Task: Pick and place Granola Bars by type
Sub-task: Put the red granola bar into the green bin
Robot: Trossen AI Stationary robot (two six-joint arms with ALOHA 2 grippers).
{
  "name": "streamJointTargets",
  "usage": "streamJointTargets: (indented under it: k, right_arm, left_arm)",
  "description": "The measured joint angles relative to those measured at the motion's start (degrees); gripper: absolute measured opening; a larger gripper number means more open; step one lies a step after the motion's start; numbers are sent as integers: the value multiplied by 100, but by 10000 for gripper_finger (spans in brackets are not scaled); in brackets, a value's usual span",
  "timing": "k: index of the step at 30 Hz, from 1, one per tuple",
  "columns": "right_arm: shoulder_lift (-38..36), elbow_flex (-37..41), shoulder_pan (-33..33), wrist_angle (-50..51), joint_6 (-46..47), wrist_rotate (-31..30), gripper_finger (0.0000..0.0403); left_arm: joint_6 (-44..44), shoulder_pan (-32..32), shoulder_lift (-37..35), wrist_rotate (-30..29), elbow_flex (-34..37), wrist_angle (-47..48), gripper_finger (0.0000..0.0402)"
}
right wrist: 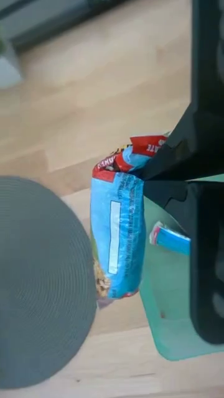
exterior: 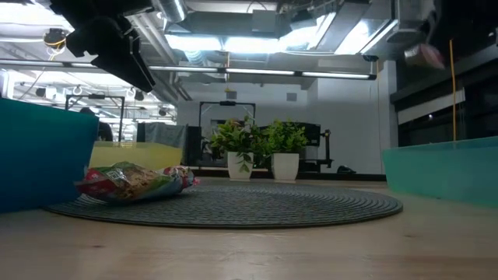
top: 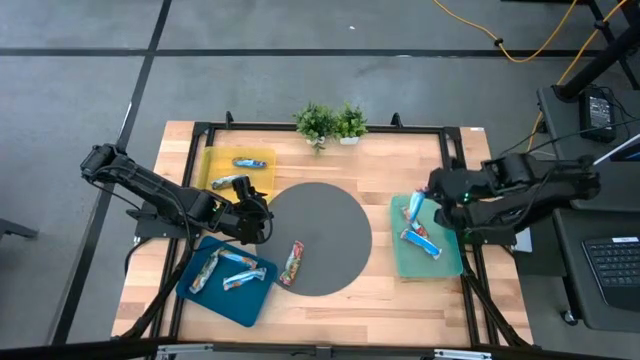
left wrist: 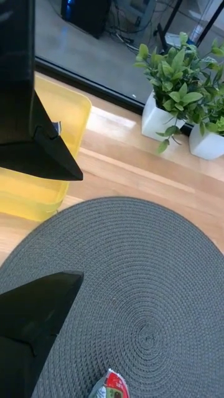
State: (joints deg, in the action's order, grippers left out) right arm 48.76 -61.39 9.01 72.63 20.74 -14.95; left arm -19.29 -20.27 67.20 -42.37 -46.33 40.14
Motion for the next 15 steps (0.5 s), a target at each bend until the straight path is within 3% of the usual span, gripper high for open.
streamJointTargets:
  k: [8,15]
  right_arm:
    - [-643,1371,184,-391,1041,17,2]
    - [-1117,1988,374,-462,1978,-157,2]
  left_arm:
    - [-4,0,0,-2,0,-2,241]
    - [-4,0,0,-2,0,-2,241]
